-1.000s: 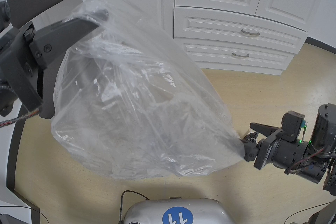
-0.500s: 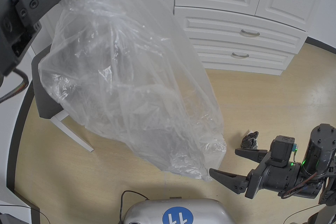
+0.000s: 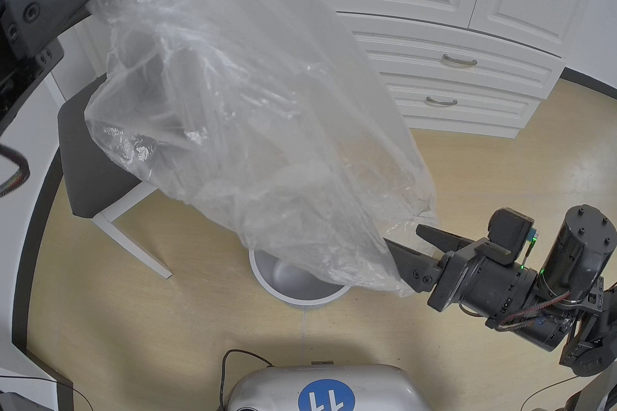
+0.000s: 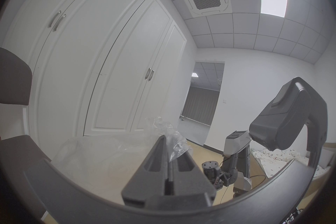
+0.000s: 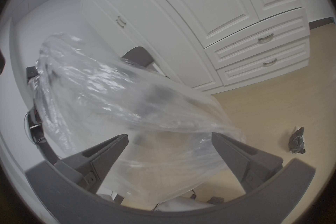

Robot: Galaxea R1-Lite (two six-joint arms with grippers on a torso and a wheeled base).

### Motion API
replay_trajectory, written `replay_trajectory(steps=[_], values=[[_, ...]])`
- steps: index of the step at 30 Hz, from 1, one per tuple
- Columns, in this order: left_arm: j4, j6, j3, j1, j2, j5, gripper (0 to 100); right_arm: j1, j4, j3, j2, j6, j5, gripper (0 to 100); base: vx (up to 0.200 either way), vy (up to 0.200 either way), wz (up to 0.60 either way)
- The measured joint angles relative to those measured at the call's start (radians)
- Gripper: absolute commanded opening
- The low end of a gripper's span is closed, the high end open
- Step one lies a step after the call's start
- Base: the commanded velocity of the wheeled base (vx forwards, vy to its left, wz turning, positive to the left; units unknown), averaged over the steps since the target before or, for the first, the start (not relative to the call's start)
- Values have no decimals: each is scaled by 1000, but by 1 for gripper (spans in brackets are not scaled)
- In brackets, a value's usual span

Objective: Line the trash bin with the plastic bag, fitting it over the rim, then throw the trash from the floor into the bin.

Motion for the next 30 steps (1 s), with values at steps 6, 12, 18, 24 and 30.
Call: replay_trajectory(steps=[6, 12, 18, 24, 30], values=[[-43, 1, 10, -1, -8, -1, 0, -82, 9, -12, 7, -5, 1, 100, 0, 0, 0], [-68, 3, 21, 3, -6, -2, 0, -118, 115, -32, -56, -13, 28, 100, 0, 0, 0], [-74, 4, 29, 5, -5, -3, 0, -136, 310, -80, -167, -13, 61, 100, 0, 0, 0], [-77, 7, 29, 5, -3, -4, 0, -154, 344, -111, -228, -11, 73, 100, 0, 0, 0], [-77, 9, 16, 6, 5, -5, 0, -169, 372, -116, -252, -14, 78, 100, 0, 0, 0]])
